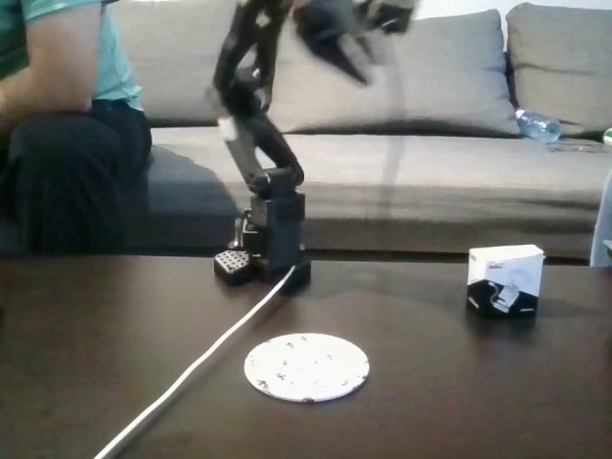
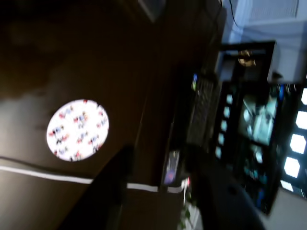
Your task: Grasp a servo box and put it on the zirlivani.
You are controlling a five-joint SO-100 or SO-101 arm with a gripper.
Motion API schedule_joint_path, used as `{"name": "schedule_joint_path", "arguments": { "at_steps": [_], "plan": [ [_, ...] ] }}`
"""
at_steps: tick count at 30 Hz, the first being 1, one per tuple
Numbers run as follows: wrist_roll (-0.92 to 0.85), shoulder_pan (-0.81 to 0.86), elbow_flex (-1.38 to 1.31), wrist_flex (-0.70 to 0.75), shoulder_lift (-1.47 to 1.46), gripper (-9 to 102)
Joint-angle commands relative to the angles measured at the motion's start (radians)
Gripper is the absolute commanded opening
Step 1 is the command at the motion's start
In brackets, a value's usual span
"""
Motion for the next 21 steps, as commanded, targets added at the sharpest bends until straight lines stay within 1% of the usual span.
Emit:
{"name": "schedule_joint_path", "arguments": {
  "at_steps": [1,10,15,17,21],
  "plan": [
    [0.061,-0.127,-0.063,0.072,-0.097,13],
    [0.387,-0.396,0.146,0.058,-0.261,13],
    [0.407,-0.400,0.232,-0.003,-0.279,13],
    [0.410,-0.399,0.296,-0.058,-0.275,13],
    [0.476,-0.368,0.407,-0.166,-0.272,13]
  ]
}}
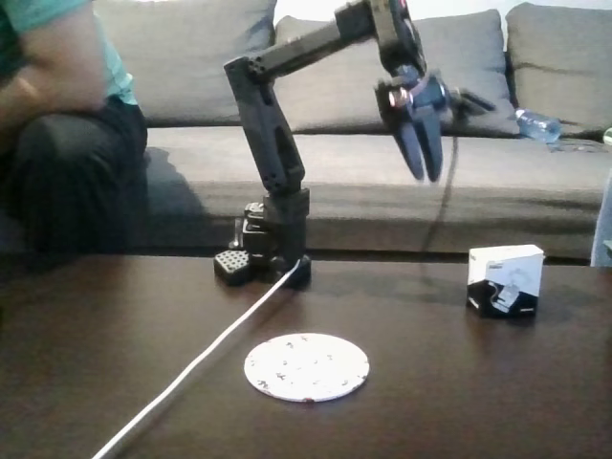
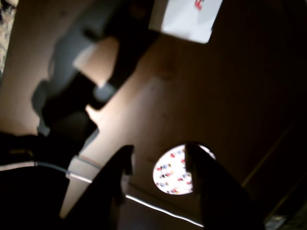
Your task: Grasp a servo box and put it on the zirlivani.
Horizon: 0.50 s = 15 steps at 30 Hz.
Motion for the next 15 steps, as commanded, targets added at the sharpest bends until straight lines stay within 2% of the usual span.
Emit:
{"name": "schedule_joint_path", "arguments": {
  "at_steps": [1,7,15],
  "plan": [
    [0.028,0.046,0.035,-0.069,0.011,13],
    [0.055,0.167,0.046,-0.069,0.060,13],
    [0.055,0.184,0.129,-0.080,0.149,13]
  ]
}}
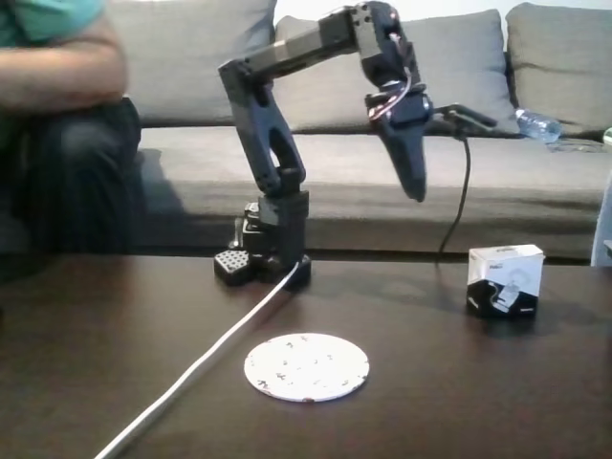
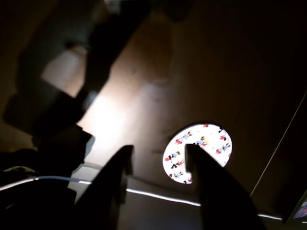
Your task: Grasp a servo box and put it on the zirlivani.
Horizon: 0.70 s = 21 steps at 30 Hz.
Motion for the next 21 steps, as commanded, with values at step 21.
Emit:
{"name": "schedule_joint_path", "arguments": {
  "at_steps": [21],
  "plan": [
    [0.132,-0.219,0.101,-0.236,-0.196,38]
  ]
}}
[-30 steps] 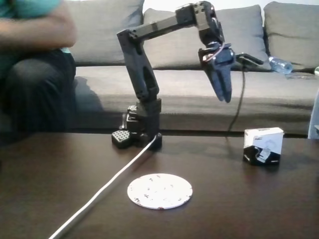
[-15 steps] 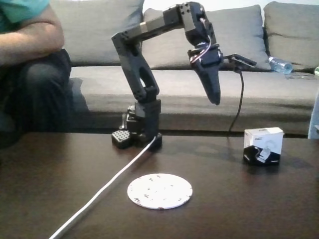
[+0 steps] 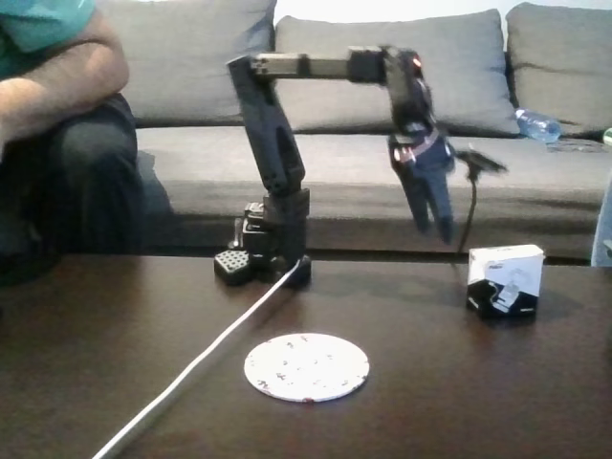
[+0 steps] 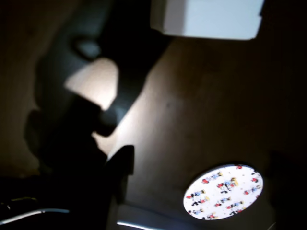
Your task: Grasp a servo box and put it on the zirlivani.
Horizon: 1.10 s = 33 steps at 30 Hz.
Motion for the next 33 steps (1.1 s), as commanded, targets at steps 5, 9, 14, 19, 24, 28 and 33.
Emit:
{"name": "schedule_joint_path", "arguments": {
  "at_steps": [5,9,14,19,24,28,33],
  "plan": [
    [0.029,-0.067,-0.129,-0.028,-0.100,38],
    [0.066,-0.104,-0.166,-0.046,-0.143,38],
    [0.080,-0.135,-0.190,-0.091,-0.212,38],
    [0.092,-0.133,-0.256,-0.094,-0.281,38],
    [0.091,-0.124,-0.314,-0.132,-0.345,38],
    [0.081,-0.114,-0.359,-0.132,-0.394,38],
    [0.075,-0.109,-0.382,-0.155,-0.462,38]
  ]
}}
